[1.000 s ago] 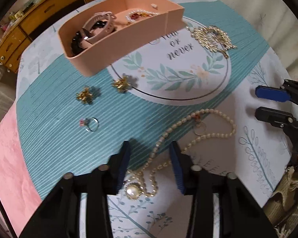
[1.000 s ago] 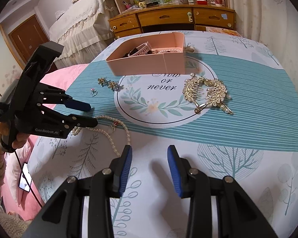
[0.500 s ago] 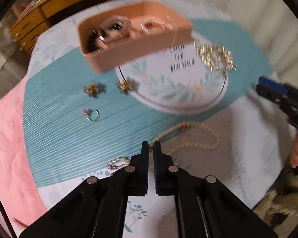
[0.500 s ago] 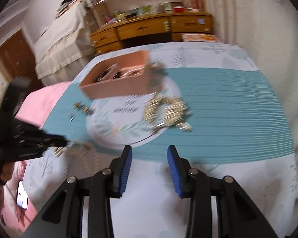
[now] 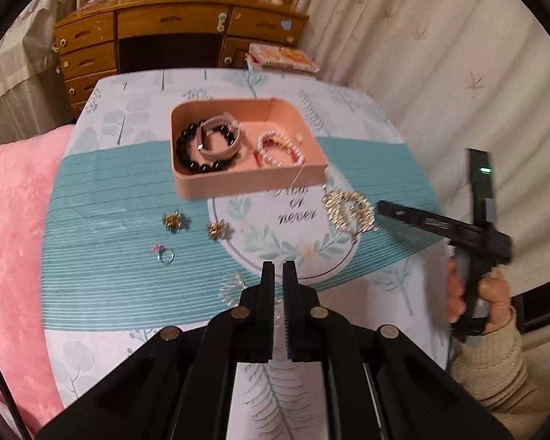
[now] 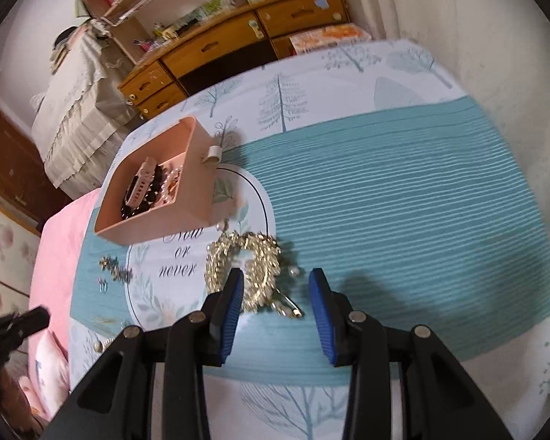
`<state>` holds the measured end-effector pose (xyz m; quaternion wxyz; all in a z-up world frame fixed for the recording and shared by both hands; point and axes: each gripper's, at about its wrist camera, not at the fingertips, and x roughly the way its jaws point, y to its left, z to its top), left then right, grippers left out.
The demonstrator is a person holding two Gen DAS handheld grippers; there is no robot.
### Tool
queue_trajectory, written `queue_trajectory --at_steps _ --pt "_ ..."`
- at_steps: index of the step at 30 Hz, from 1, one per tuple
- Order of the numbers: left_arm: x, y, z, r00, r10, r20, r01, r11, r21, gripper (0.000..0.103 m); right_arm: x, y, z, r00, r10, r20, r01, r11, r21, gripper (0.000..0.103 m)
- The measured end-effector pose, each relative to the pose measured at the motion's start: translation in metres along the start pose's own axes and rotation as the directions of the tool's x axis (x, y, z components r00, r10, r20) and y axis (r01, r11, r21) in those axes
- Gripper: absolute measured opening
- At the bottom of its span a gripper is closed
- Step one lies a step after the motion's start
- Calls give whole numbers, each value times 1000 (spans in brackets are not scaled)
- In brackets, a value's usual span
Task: Organize jewelry
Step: 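Grasp the gold hair comb with the right tool while the left tool closes on the pearl necklace, then lift the gold hair comb with the right tool while the left tool lifts the pearl necklace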
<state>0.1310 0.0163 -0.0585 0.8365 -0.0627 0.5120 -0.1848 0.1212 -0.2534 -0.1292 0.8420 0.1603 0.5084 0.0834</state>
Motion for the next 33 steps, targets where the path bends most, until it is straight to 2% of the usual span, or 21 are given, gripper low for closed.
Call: queue_trajectory --at_steps 8,12,14,16,24,29,32,33 --pt "-1 -7 1 1000 4 11 -4 1000 12 2 25 10 11 997 -42 -66 44 998 36 37" --pt "6 -4 1 1000 1 -6 -1 1000 3 2 31 28 9 992 -107 -65 105 994 -37 37" --pt "9 -3 0 1000 12 -12 -12 1000 2 2 35 35 8 986 -159 -51 155 985 -81 27" --pt "14 -1 -2 999 22 -25 -22 1000 1 2 36 40 7 981 -193 -35 188 975 -115 27" --pt "31 8 -8 996 58 -69 -58 998 -2 3 18 46 3 984 -175 24 177 972 -156 25" --pt "36 8 -13 994 62 -90 -60 998 17 5 1 61 3 989 -132 62 142 973 -185 25" --pt "44 12 -19 991 61 -121 -59 998 13 7 -8 69 4 992 -100 71 112 975 -194 25" --pt "46 13 -20 989 60 -132 -59 998 11 11 -10 71 4 993 -92 72 105 975 -197 25"
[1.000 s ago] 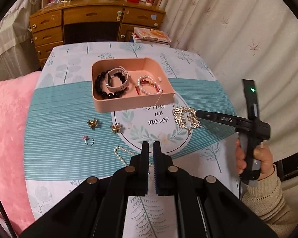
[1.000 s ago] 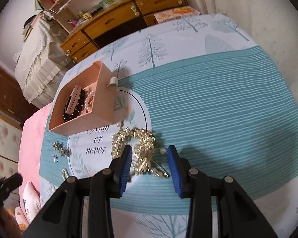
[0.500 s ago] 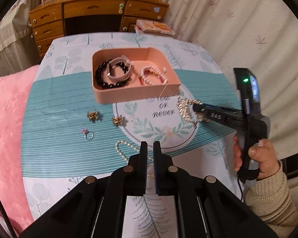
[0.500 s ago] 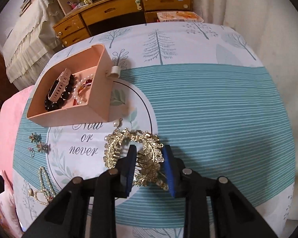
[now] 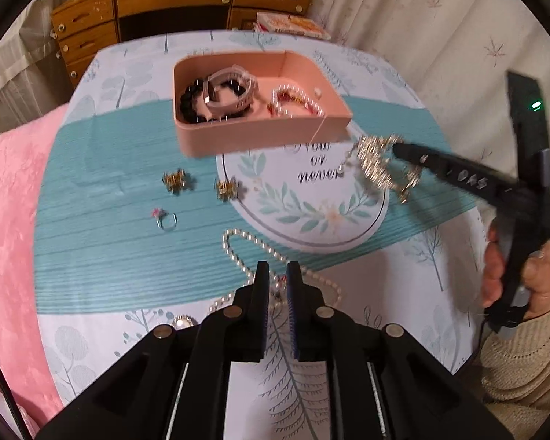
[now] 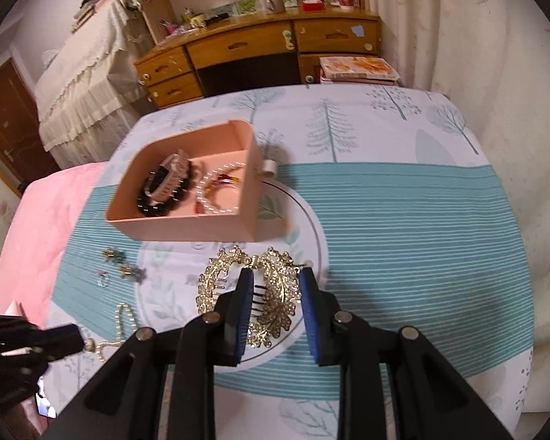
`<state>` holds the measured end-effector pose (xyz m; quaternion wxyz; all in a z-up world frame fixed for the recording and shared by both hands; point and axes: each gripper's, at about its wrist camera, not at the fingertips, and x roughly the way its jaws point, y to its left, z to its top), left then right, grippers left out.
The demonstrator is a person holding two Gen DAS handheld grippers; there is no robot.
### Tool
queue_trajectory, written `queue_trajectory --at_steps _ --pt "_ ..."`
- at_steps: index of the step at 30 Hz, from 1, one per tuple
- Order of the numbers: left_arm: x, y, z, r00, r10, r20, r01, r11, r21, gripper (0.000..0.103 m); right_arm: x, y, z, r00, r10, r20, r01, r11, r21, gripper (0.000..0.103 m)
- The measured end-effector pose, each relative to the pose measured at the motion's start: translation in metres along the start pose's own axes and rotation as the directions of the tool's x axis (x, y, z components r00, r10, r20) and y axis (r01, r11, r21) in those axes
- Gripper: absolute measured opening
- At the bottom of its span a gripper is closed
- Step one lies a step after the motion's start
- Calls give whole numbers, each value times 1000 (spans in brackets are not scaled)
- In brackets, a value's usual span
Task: Organize jewelry
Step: 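Lift the gold hair comb with the right tool while the left tool lifts the pearl necklace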
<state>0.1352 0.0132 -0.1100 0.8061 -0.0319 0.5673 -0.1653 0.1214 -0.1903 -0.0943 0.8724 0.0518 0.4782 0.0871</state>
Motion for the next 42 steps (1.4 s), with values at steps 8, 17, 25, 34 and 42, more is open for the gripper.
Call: queue_trajectory --at_steps 8,17,25,34,42 --pt "26 24 -4 997 10 -81 -17 996 -89 23 -20 16 -1 998 57 29 -56 998 -28 25" --pt "49 30 11 989 13 -144 -31 991 -126 23 -40 29 10 992 97 79 -94 994 -50 25" --pt "52 10 14 975 93 -200 -97 995 -12 24 -41 32 10 991 110 80 -106 993 -50 26" --pt "60 14 23 981 50 -190 -72 991 -116 2 -34 24 8 989 131 69 -130 991 -16 26" --pt "7 18 39 999 23 -32 -28 986 -166 2 -43 26 16 985 147 93 -145 989 -28 26"
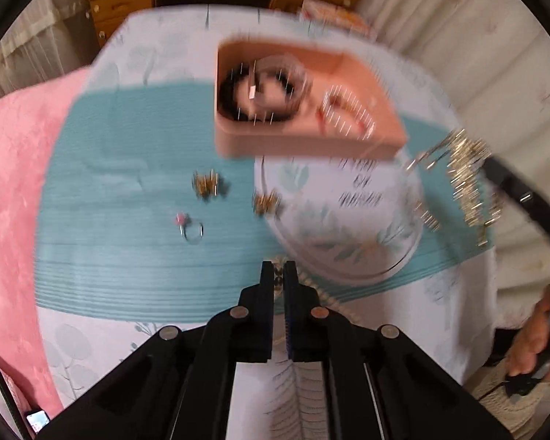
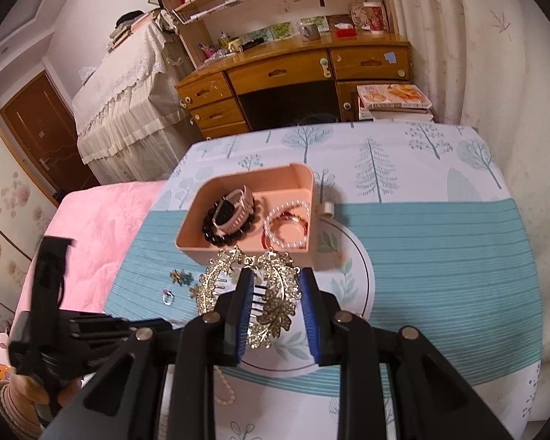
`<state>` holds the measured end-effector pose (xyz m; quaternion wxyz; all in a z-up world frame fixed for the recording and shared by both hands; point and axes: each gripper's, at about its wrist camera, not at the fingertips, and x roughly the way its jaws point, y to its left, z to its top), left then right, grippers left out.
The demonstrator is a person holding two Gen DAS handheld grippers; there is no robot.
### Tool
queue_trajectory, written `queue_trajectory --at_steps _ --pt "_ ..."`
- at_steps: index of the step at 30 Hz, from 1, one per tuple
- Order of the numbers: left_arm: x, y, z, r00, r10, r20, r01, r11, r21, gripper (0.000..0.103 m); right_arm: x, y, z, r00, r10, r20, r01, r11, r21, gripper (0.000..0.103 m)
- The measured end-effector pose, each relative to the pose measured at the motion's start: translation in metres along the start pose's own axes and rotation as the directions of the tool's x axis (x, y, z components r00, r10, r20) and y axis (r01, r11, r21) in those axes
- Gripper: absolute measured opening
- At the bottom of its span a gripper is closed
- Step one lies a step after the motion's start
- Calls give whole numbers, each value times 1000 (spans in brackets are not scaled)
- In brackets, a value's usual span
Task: Organize jewelry
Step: 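Lift the gold hair comb with the right tool while the left tool lifts the pearl necklace, then lower the comb and necklace into the pink tray and open both tools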
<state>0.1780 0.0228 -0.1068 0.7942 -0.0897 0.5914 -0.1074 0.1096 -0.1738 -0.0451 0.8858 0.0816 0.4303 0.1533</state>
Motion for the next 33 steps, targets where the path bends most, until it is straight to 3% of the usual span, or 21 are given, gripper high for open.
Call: queue_trajectory --at_steps 4,9,15,20,22,29,33 --pt "-47 -7 19 994 -27 107 27 1000 8 2 -10 7 14 999 10 32 -10 1000 -6 26" --pt "-108 -28 47 972 -45 230 33 998 54 2 -24 17 38 996 15 92 -14 1000 -7 26" --pt "-171 -53 78 920 -53 389 20 996 89 2 -39 25 68 986 4 169 -3 1000 -6 26" --pt "-186 -61 101 885 -52 462 10 996 94 2 -29 23 84 982 -14 188 12 1000 9 26" --pt "-179 -60 109 884 -46 465 5 996 88 3 -17 20 86 984 -22 176 19 1000 17 26" --pt "-131 -47 133 910 -17 414 -3 999 46 2 28 8 82 995 -41 94 37 998 40 26" --pt "-118 -45 138 916 -16 402 -1 999 42 2 44 5 79 997 -49 65 47 998 40 26"
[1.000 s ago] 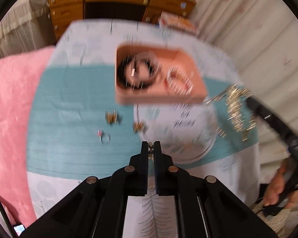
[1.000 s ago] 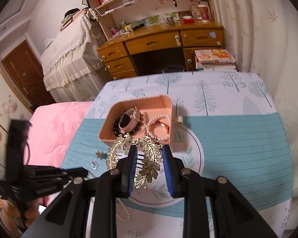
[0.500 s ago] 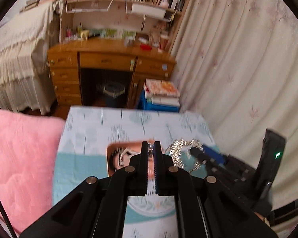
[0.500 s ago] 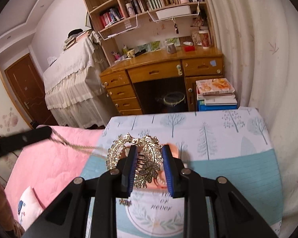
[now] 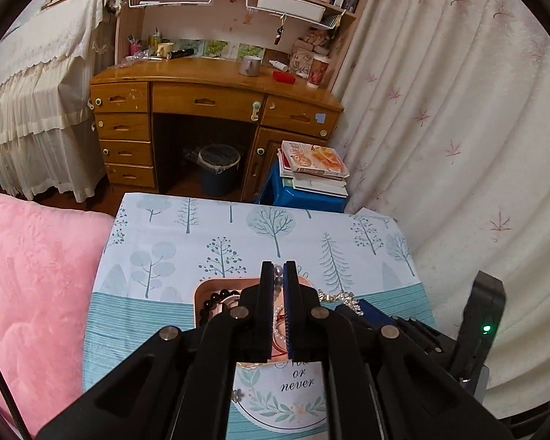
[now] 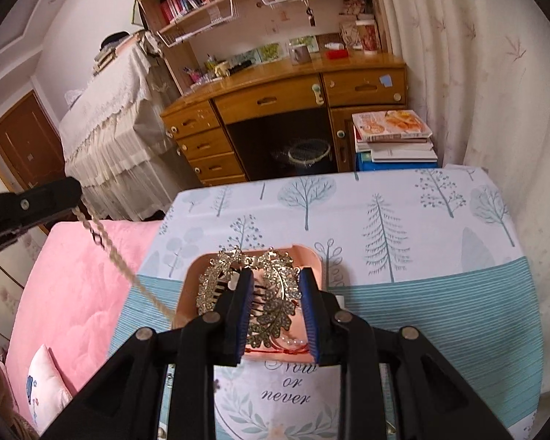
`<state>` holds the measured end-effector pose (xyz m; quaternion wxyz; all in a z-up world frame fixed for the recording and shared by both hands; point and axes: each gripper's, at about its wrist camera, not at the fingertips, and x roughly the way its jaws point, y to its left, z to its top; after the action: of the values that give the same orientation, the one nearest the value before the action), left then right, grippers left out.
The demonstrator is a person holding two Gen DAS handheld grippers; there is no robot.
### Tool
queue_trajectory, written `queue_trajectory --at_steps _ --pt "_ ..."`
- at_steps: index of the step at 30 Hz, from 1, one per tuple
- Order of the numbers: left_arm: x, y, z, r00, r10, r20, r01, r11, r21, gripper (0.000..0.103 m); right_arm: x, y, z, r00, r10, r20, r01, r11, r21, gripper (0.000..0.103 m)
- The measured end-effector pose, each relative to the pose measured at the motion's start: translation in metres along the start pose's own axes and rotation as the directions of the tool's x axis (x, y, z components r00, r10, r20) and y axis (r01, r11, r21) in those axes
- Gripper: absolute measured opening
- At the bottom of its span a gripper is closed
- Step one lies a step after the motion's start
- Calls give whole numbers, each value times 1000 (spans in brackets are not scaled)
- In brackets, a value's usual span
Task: Organize jewelry
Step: 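Lower the comb and necklace into the pink tray and open both tools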
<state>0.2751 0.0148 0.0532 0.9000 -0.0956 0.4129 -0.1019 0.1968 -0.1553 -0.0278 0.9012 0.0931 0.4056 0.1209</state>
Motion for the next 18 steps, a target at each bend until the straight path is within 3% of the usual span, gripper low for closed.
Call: queue_trajectory --at_steps 6,13,18 --pt "12 -2 -1 1000 -4 -18 4 1000 6 3 36 5 -6 997 -8 -72 7 1000 -12 26" --pt "43 2 -12 996 -2 -89 3 1000 18 3 77 4 -17 986 -2 -165 2 1000 -3 26" --pt "55 9 -20 993 9 -116 -7 1000 20 3 91 2 -25 976 -49 -213 46 999 -21 27"
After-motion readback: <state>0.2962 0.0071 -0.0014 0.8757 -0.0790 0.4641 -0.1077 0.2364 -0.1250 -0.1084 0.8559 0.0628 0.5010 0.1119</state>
